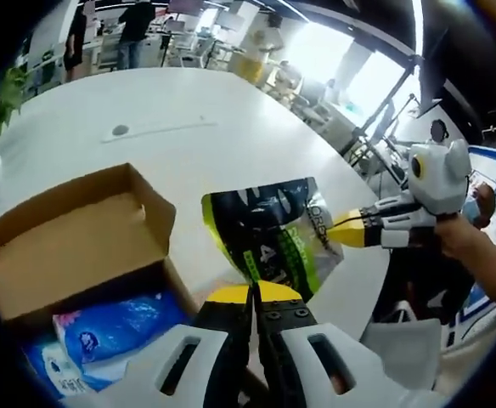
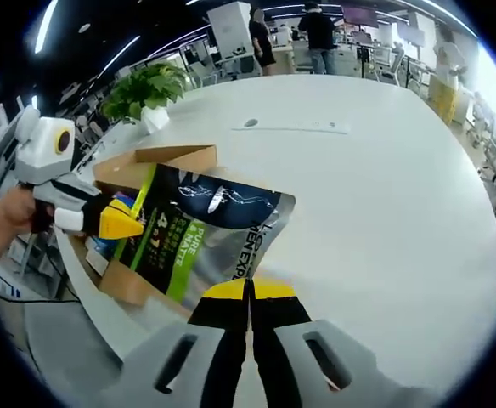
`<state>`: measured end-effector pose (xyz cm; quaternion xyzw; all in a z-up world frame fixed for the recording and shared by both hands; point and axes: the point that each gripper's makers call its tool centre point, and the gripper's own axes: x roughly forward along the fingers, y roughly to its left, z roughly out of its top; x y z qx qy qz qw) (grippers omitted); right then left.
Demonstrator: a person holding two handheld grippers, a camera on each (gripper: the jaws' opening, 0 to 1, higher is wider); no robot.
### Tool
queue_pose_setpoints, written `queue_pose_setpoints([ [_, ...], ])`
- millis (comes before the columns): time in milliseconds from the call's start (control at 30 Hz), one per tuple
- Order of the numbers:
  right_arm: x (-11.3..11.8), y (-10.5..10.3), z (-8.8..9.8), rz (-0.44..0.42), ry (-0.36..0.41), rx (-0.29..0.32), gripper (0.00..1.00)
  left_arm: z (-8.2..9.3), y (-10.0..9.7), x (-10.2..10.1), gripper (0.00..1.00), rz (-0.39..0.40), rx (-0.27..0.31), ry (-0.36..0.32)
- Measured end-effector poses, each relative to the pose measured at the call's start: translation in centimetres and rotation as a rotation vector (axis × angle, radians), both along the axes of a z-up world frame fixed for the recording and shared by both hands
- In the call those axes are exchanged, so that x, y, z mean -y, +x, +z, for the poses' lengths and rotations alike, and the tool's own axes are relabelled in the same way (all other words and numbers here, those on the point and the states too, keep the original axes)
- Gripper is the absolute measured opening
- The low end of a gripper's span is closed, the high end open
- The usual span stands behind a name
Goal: Operate the shoe box by opening the lid, removing the specified soft item, and placing it in the target area until the item is outside and the box remains undamaged.
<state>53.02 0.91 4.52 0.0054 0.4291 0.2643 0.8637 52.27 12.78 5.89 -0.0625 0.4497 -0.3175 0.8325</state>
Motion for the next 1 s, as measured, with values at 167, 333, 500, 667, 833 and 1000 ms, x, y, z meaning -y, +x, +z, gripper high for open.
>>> queue_pose_setpoints([
  [167, -0.2, 0.4, -0.8, 0.008, -0.016, -0.01, 0.0, -1.1, 0.3, 0.1, 0.0, -0.038, 0.014, 0.082],
  [333, -0.2, 0.8, -1.4, 0.017, -0.032, -0.022, 0.0, -1.7, 0.6, 0.0, 0.0, -0.109, 0.071, 0.196],
  [500, -0.1, 1.1, -1.3, 0.027, -0.062, -0.01, 0.0, -2.1, 0.8, 0.4, 0.0, -0.174, 0.096, 0.277],
  [667, 0.4, 1.6, -1.4, 0.022, -0.079, -0.003, 0.0, -2.7, 0.9, 1.0, 0.0, -0.258, 0.105, 0.33],
  [833, 0.9, 1.9, -1.8, 0.011, -0.087, -0.005, 0.0, -3.4, 0.9, 1.7, 0.0, -0.334, 0.11, 0.392],
  [1000, 1.1, 2.0, -2.5, 0.01, -0.09, -0.004, 0.0, -4.5, 1.0, 2.0, 0.0, -0.401, 0.113, 0.451],
])
